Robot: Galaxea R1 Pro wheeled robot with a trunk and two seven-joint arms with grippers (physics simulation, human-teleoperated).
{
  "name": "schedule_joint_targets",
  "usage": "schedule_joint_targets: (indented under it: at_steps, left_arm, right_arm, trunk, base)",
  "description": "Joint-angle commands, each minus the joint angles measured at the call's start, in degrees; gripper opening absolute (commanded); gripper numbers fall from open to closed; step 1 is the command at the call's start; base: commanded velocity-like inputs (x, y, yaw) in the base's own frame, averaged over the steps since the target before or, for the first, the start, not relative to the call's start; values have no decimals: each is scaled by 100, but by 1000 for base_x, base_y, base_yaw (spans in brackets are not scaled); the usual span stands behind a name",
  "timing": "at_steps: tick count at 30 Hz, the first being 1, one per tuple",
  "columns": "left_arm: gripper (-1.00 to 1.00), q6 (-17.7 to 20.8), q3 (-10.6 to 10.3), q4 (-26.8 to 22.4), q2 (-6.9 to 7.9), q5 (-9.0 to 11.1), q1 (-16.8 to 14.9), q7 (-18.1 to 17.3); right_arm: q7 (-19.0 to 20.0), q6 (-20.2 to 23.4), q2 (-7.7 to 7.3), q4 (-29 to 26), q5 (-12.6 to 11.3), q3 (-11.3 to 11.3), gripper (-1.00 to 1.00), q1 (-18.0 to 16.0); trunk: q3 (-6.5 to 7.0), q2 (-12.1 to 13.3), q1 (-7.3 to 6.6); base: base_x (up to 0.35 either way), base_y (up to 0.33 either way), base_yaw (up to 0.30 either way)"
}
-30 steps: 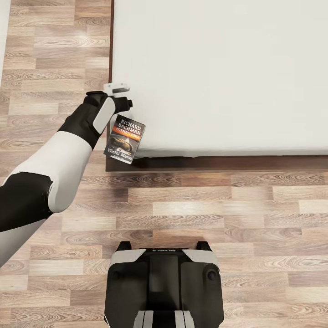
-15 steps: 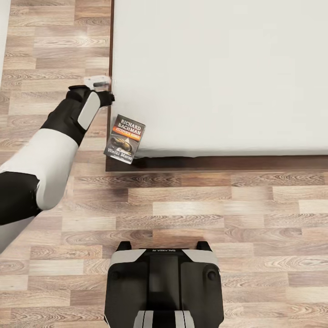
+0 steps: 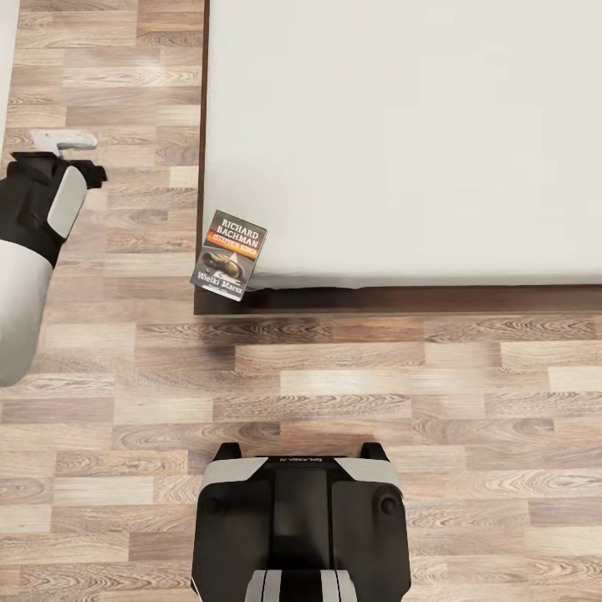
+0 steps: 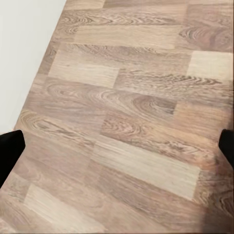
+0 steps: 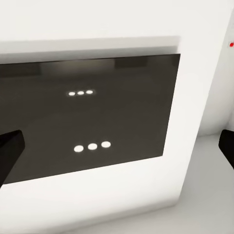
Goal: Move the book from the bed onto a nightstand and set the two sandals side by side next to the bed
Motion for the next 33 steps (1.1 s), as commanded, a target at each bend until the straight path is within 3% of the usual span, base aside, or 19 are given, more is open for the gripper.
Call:
schedule_joint_targets:
  at_steps: [1,2,4,5,7,8,10,11,14,15,18,19,23,24,27,28,31,32,33]
  left_arm:
    - [100,4,-50,-11,128,-58,2,50]
    - [100,4,-50,-11,128,-58,2,50]
    - [100,-30,-52,-15,342,-321,11,43]
    - [100,-30,-52,-15,342,-321,11,43]
    - [100,-96,-55,-6,572,-592,22,38]
    - [100,-96,-55,-6,572,-592,22,38]
    - [100,-187,-59,15,845,-867,35,32]
    - [100,-187,-59,15,845,-867,35,32]
    - [100,-314,-62,38,1312,-1228,91,27]
    - [100,-314,-62,38,1312,-1228,91,27]
    - [100,-422,-63,112,1727,-1448,408,20]
    - [100,-422,-63,112,1727,-1448,408,20]
    - [100,-661,-55,251,2023,-1585,1219,5]
    - [100,-661,-55,251,2023,-1585,1219,5]
    - [100,-815,-51,343,2125,-1625,1932,-8]
    - [100,-815,-51,343,2125,-1625,1932,-8]
    - [100,-983,-36,479,2175,-1616,2725,-20]
    - [100,-983,-36,479,2175,-1616,2725,-20]
    - [100,-1089,-28,518,2182,-1617,2990,-23]
  right_arm:
    - [-14,20,0,-9,-16,10,100,0]
    - [-14,20,0,-9,-16,10,100,0]
    - [-18,19,0,-10,-17,8,100,-8]
    - [-18,19,0,-10,-17,8,100,-8]
    - [-20,13,-1,-11,-18,7,100,-13]
    - [-20,13,-1,-11,-18,7,100,-13]
    - [-25,6,-4,-11,-23,6,100,-16]
    - [-25,6,-4,-11,-23,6,100,-16]
    - [-29,-11,-10,-15,-30,5,100,-24]
    - [-29,-11,-10,-15,-30,5,100,-24]
    - [-35,-19,-15,-18,-33,1,100,-45]
    - [-35,-19,-15,-18,-33,1,100,-45]
    - [-39,-21,-11,-24,-35,-2,100,-127]
    - [-39,-21,-11,-24,-35,-2,100,-127]
    - [-41,-28,-7,-30,-36,-3,100,-165]
    - [-41,-28,-7,-30,-36,-3,100,-165]
    - [-37,-36,-4,-47,-34,-3,100,-188]
    - [-37,-36,-4,-47,-34,-3,100,-188]
    - [-36,-38,-4,-63,-33,-4,100,-194]
  trunk:
    - [-2,-3,2]
    - [-2,-3,2]
    - [-2,-3,2]
    - [-2,-3,2]
    - [-2,-3,2]
    - [-2,-3,2]
    - [-2,-3,2]
    - [-2,-3,2]
    - [-2,-3,2]
    - [-2,-3,2]
    - [-2,-3,2]
    - [-2,-3,2]
    - [-2,-3,2]
    - [-2,-3,2]
    - [-2,-3,2]
    - [-2,-3,2]
    - [-2,-3,2]
    - [-2,-3,2]
    - [-2,-3,2]
  base:
    - [0,0,0]
    - [0,0,0]
    - [0,0,0]
    - [0,0,0]
    - [0,0,0]
    - [0,0,0]
    - [0,0,0]
    - [0,0,0]
    - [0,0,0]
    - [0,0,0]
    - [0,0,0]
    - [0,0,0]
    - [0,0,0]
    - [0,0,0]
    - [0,0,0]
    - [0,0,0]
    - [0,0,0]
    - [0,0,0]
    - [0,0,0]
